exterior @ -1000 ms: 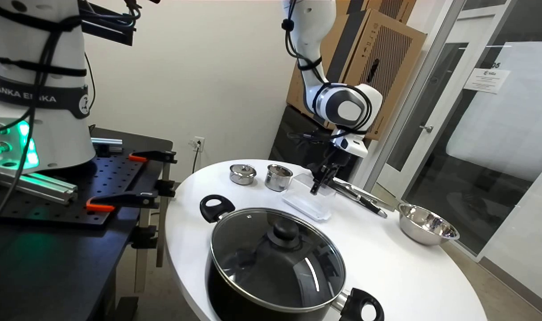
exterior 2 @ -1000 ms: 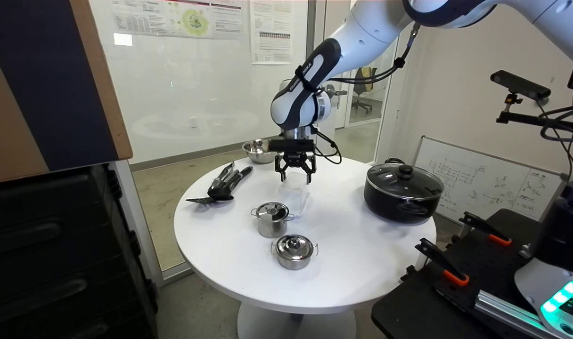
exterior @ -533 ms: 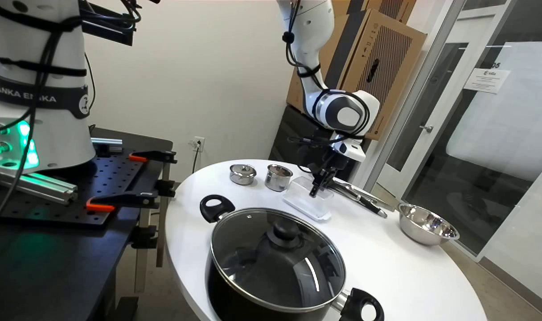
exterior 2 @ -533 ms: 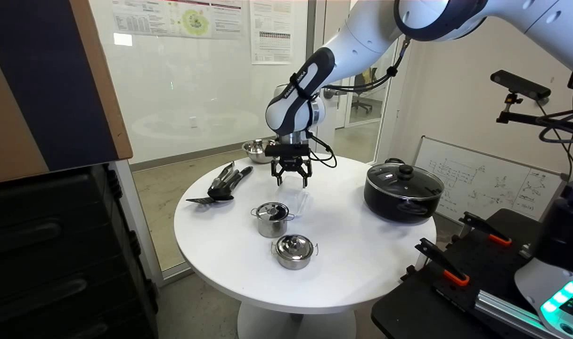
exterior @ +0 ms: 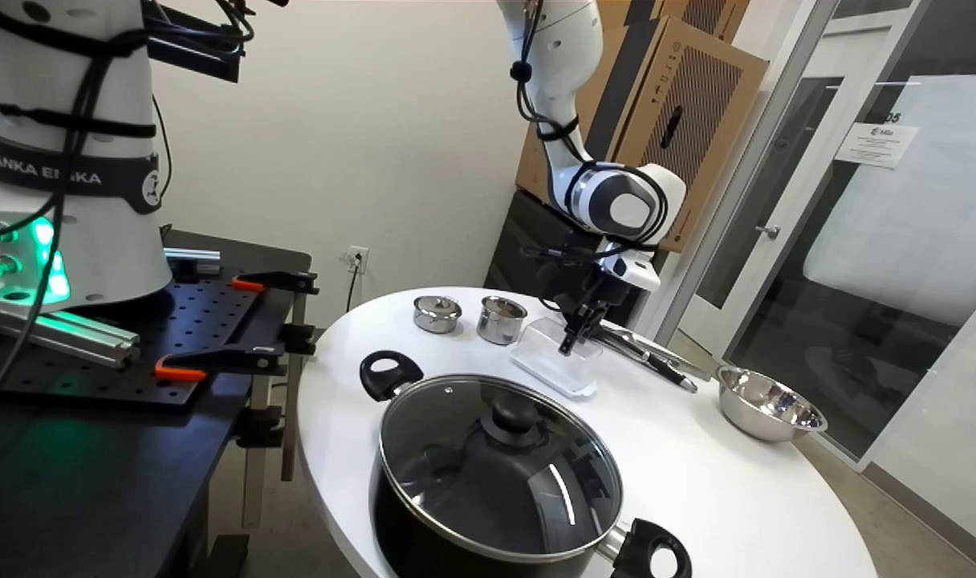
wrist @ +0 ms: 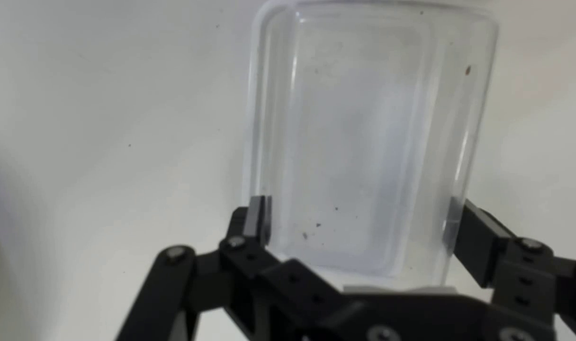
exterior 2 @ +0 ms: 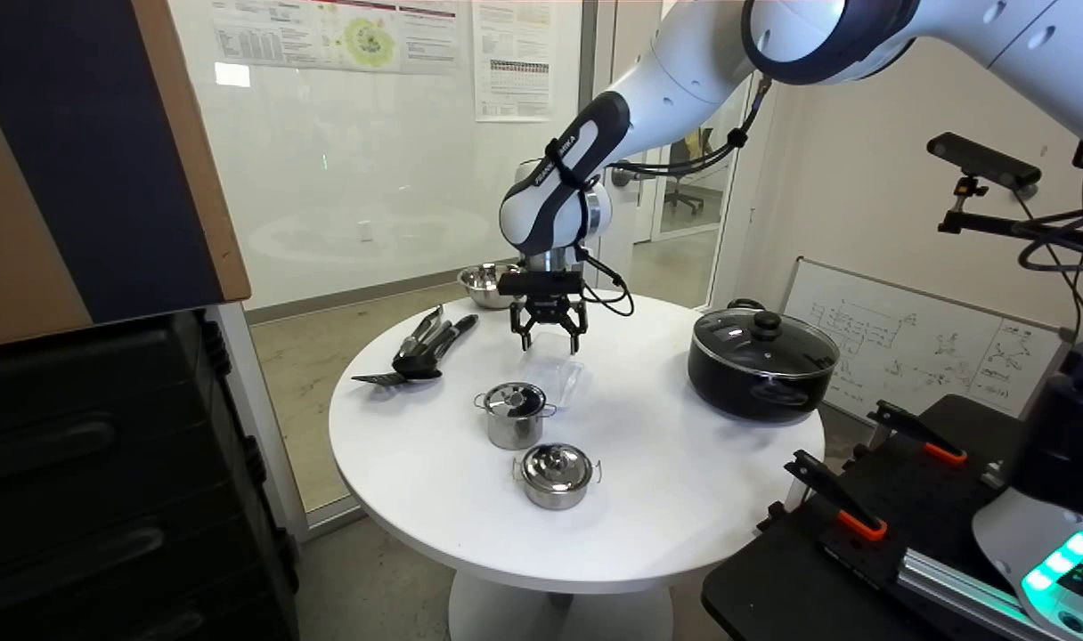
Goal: Move the clear bowl on the top of the white lid
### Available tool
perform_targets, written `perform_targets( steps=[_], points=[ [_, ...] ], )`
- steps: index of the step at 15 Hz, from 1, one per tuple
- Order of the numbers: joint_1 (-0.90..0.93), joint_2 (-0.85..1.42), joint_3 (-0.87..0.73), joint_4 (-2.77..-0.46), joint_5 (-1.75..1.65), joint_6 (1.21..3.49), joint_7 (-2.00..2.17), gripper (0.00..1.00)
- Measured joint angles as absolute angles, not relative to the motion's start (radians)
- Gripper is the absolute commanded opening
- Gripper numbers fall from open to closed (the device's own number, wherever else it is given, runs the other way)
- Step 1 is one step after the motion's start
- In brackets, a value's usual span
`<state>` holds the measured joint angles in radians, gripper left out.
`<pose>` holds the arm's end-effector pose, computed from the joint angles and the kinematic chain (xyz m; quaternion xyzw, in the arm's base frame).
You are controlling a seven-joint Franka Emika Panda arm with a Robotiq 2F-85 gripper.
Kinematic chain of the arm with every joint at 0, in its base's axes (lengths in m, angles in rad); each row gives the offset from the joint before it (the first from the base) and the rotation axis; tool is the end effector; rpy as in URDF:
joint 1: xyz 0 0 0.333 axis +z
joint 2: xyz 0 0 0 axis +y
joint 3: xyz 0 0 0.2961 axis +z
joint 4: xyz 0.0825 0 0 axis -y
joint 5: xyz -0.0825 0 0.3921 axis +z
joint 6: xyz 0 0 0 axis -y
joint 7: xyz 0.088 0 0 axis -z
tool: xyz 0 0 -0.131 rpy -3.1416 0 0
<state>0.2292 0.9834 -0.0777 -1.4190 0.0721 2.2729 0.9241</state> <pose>0.6790 0.1126 0.0544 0.9207 -0.3851 -0.0503 0.0386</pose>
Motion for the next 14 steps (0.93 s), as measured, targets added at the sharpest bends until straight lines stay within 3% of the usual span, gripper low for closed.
perform_targets(
  steps=[14],
  points=[
    [0.226, 0.974, -0.078, -1.432, 0.072, 2.275, 0.909, 0.65]
  ],
)
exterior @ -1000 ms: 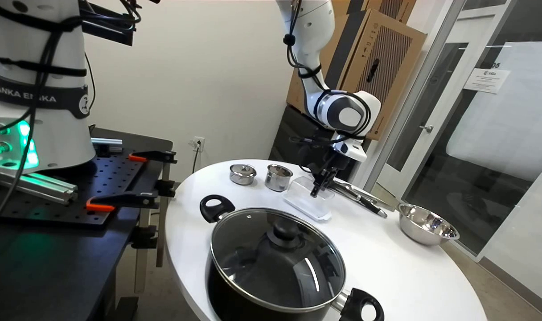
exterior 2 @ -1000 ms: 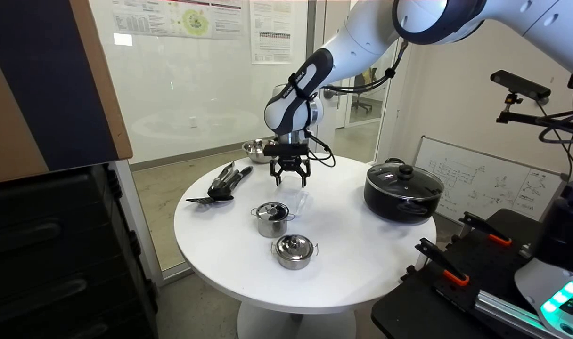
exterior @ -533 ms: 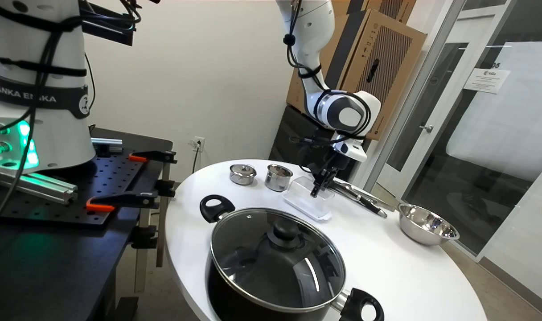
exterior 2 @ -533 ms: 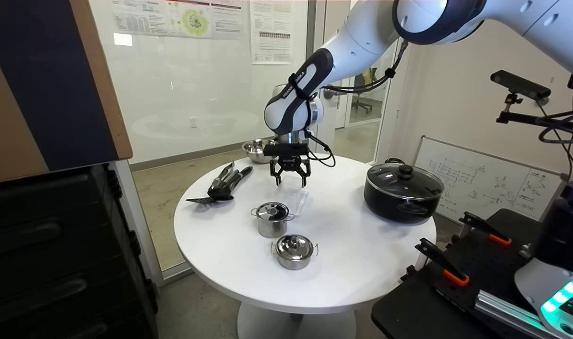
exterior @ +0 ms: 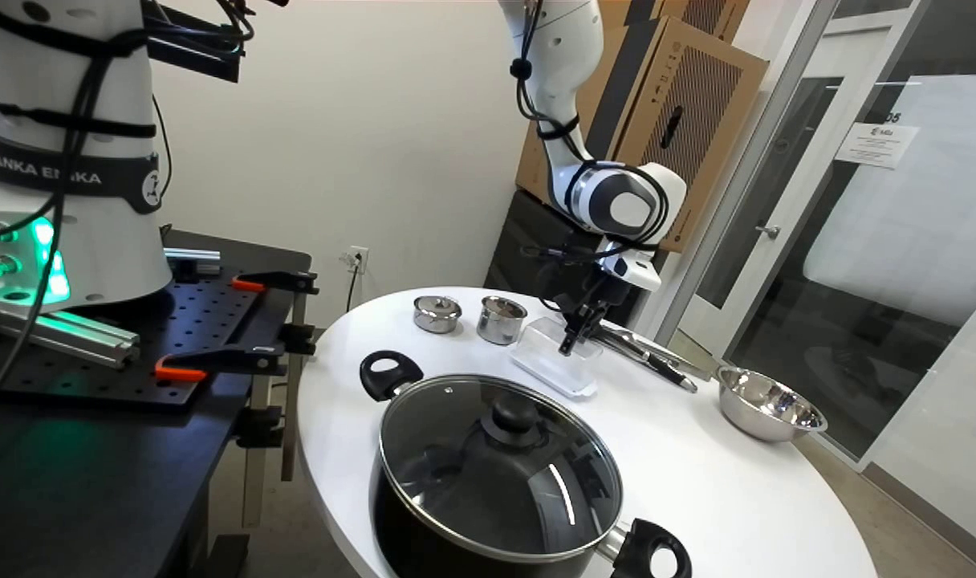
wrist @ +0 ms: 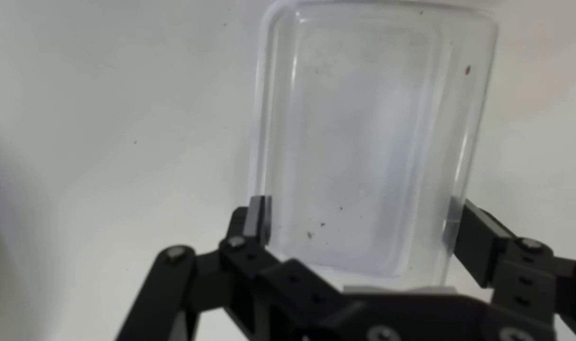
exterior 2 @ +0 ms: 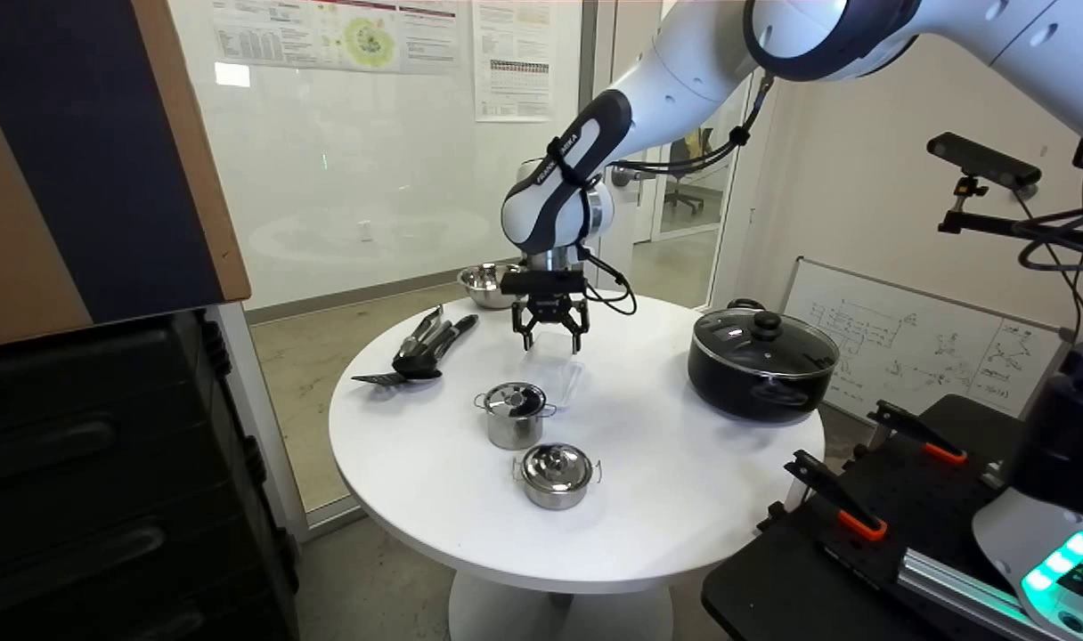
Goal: Move the clear bowl on the top of the white lid
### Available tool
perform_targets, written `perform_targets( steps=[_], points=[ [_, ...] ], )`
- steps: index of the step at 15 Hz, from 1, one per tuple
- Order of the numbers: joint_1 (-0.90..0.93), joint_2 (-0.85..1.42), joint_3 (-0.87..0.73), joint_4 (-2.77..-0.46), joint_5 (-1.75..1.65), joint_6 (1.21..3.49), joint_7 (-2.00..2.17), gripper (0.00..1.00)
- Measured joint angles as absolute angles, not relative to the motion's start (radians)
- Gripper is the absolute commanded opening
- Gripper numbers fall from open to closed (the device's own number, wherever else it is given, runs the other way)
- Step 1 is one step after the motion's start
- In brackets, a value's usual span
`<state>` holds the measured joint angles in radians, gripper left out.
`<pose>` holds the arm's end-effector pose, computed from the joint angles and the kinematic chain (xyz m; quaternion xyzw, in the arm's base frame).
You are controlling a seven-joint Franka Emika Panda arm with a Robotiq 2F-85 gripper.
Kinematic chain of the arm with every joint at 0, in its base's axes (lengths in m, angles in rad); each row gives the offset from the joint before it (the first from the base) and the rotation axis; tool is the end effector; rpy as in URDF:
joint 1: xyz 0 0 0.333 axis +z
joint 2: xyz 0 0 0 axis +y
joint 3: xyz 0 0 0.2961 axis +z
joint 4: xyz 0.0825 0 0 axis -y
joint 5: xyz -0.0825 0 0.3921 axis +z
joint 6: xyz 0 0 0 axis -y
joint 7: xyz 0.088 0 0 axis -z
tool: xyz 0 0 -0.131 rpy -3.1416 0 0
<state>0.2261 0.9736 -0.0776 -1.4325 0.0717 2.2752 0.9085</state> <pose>0.6774 0.1100 0.0559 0.9230 -0.3795 -0.0513 0.0385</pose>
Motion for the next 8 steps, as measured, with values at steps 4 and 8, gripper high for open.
perform_targets(
  steps=[4, 8],
  points=[
    [0.225, 0.959, -0.078, -1.447, 0.072, 2.278, 0.896, 0.65],
    [0.225, 0.942, -0.078, -1.471, 0.072, 2.280, 0.886, 0.65]
  ],
)
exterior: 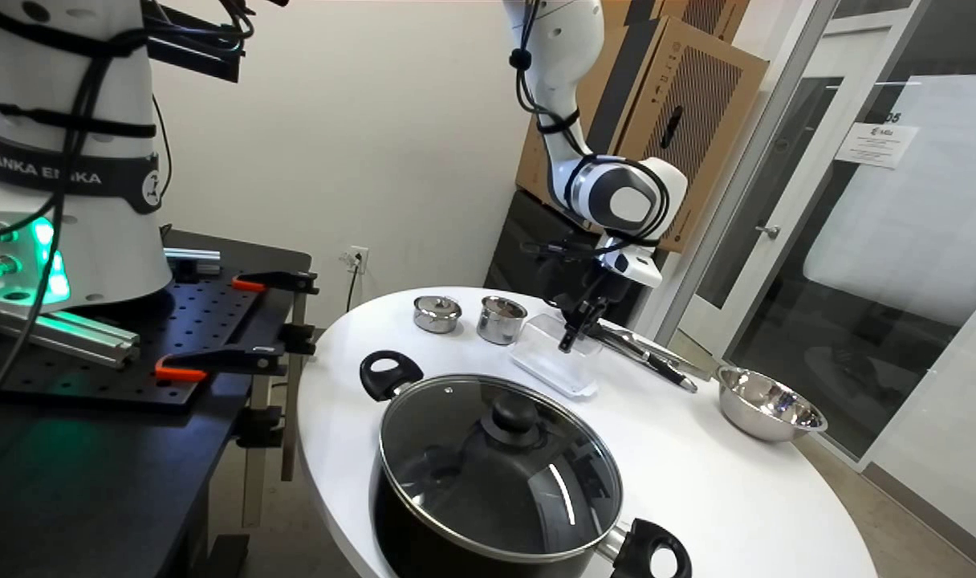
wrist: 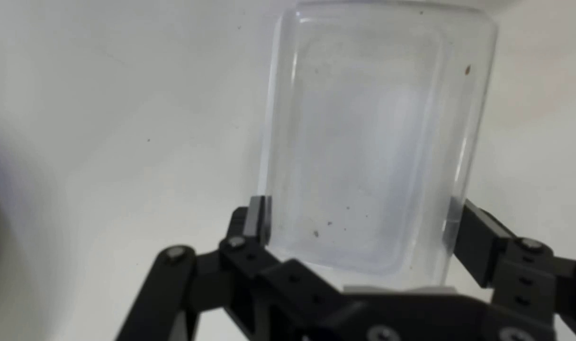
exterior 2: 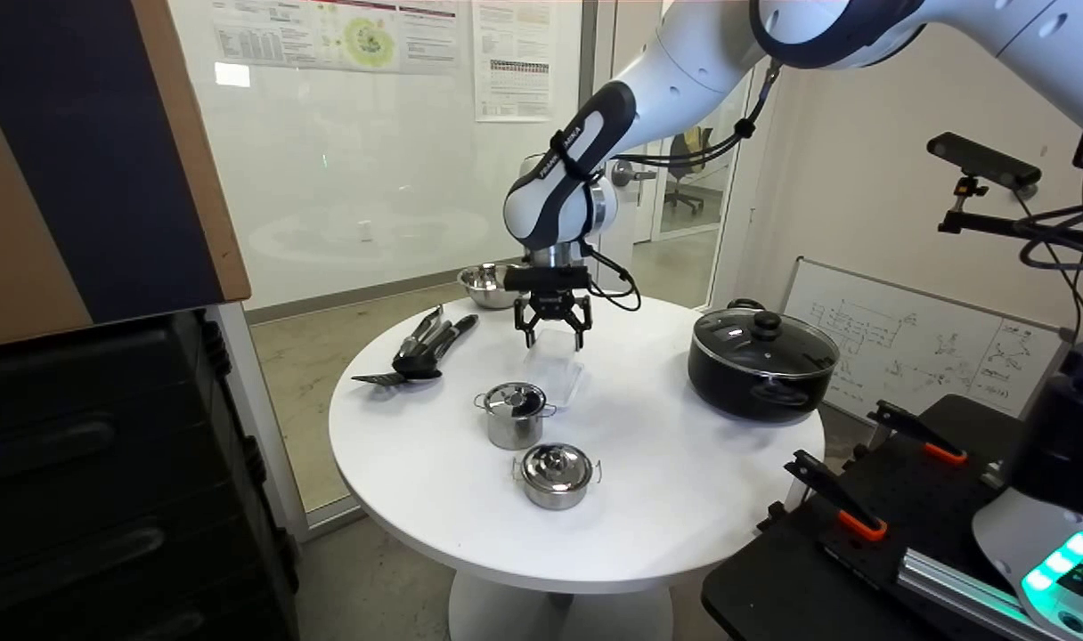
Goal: Move the clear bowl on the top of the white lid
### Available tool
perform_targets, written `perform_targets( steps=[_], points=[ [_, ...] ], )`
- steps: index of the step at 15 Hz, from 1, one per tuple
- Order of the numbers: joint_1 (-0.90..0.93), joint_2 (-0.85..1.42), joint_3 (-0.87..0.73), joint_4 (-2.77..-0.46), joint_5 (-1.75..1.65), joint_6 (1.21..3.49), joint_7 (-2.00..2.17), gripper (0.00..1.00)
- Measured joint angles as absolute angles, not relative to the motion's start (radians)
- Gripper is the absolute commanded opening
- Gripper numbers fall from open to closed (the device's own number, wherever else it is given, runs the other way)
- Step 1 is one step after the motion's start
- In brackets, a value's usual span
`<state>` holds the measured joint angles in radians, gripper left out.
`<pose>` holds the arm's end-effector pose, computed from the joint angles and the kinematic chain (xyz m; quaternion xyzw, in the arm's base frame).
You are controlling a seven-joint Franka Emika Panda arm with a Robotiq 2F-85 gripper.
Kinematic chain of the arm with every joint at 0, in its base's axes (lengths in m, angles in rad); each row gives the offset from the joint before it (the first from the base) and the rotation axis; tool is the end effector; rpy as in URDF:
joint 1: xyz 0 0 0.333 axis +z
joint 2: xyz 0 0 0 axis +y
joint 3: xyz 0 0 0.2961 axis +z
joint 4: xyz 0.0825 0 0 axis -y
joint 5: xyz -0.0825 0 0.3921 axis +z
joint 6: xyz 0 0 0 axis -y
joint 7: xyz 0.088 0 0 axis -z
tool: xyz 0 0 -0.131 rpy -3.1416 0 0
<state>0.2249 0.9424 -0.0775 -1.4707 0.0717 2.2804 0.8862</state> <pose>0.6726 0.1077 0.0626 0.9265 -0.3707 -0.0529 0.0378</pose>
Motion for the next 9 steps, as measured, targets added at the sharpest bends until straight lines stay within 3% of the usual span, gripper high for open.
perform_targets(
  steps=[9],
  points=[
    [0.226, 0.939, -0.077, -1.498, 0.072, 2.289, 0.879, 0.65]
  ],
)
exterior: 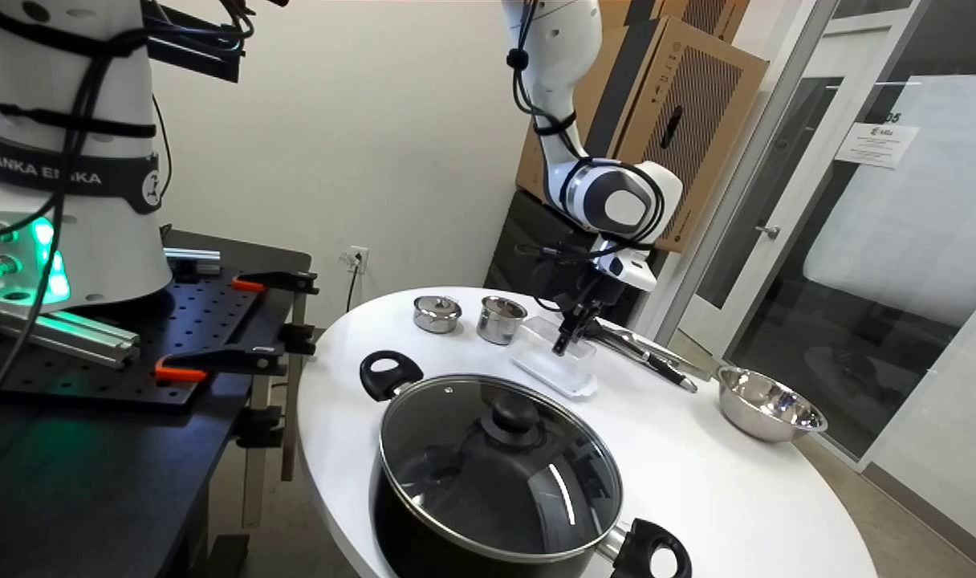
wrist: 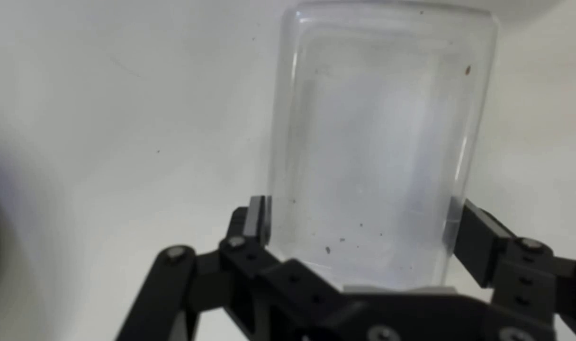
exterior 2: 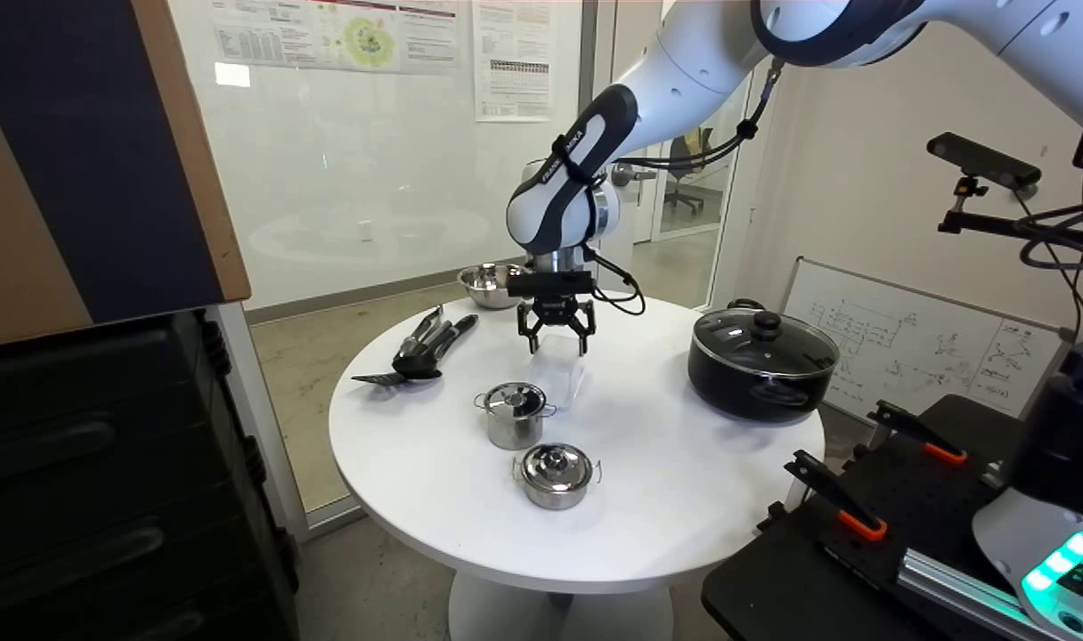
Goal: Move the clear bowl on the top of the white lid
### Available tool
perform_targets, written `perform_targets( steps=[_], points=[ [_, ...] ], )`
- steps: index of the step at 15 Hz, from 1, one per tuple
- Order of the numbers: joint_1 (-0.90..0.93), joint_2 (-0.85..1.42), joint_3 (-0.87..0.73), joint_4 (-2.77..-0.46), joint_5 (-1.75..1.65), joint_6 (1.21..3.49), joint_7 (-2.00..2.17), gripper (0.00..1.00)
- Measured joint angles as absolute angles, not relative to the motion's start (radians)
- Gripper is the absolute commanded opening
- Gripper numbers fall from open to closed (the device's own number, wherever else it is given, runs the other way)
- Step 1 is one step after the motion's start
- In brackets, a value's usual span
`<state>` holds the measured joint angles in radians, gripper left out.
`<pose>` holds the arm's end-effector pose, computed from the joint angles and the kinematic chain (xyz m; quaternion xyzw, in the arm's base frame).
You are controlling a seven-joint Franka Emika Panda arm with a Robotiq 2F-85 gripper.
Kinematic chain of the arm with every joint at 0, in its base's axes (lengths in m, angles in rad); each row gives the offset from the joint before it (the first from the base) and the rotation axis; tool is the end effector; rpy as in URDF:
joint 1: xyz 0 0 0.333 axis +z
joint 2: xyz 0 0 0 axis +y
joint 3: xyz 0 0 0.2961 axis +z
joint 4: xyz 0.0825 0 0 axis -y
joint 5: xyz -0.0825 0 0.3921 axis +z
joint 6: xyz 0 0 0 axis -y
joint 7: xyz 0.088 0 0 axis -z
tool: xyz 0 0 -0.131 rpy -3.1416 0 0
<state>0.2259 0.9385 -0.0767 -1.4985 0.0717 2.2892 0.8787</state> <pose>0.6643 0.1067 0.0550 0.9274 -0.3671 -0.0595 0.0414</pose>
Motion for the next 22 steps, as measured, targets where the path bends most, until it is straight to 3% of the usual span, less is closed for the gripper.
perform_targets(
  steps=[20, 21, 22],
  points=[
    [0.224, 0.939, -0.076, -1.499, 0.072, 2.314, 0.879, 0.65],
    [0.224, 0.939, -0.076, -1.500, 0.072, 2.314, 0.879, 0.97],
    [0.223, 0.938, -0.076, -1.500, 0.072, 2.314, 0.879, 1.00]
  ],
)
